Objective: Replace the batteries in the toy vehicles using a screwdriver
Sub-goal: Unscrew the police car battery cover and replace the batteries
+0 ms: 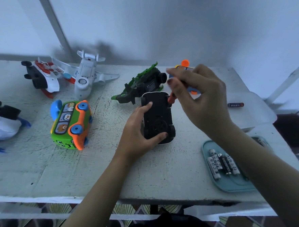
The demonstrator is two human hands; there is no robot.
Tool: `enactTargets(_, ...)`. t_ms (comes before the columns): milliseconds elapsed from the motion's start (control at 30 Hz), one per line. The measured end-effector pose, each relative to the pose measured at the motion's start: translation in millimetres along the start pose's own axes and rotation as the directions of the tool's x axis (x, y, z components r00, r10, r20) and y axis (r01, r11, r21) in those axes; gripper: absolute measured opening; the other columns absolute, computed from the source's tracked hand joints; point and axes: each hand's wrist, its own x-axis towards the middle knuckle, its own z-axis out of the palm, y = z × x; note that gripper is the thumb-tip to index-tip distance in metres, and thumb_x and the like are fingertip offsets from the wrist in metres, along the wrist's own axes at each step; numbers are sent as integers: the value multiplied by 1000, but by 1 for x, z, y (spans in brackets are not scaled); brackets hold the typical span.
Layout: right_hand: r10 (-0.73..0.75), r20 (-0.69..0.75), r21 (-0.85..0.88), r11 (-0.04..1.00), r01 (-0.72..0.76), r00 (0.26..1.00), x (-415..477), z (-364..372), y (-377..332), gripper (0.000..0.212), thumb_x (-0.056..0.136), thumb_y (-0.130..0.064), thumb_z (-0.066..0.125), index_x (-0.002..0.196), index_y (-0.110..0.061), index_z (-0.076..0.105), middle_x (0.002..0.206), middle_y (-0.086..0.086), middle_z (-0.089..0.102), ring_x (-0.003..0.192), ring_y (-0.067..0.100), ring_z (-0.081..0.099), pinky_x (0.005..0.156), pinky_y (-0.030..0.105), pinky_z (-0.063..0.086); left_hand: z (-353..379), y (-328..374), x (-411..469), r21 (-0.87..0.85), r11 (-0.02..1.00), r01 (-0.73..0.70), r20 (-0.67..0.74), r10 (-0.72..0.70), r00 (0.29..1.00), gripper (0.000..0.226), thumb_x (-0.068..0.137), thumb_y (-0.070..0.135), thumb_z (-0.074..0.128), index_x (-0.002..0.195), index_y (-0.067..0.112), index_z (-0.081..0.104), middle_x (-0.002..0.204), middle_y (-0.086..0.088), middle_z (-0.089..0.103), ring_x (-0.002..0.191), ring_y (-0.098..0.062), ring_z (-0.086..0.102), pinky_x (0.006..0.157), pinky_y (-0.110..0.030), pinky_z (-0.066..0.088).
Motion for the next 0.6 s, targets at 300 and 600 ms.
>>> enactTargets(300, 144, 201, 442, 869, -221, 969, 2, -15, 2, 37, 93, 1, 52, 130, -1, 52, 103, 10, 68, 77, 35, 66, 80, 45, 57, 0, -2, 2, 10, 1000, -8, -5, 8, 1000, 84, 68, 39, 82, 140, 28, 42, 131, 3, 51, 120, -22, 56, 92, -40, 55)
enactTargets(600, -36, 220, 51, 998, 25, 975, -10, -30, 8, 50, 84, 11, 61, 131, -5, 55, 108, 4, 62, 92, 2, 62, 86, 12, 50, 0, -1, 2, 11, 1000, -17, -4, 17, 1000, 82, 68, 37, 82, 140, 26, 43, 129, 3, 52, 120, -20, 55, 92, -40, 55)
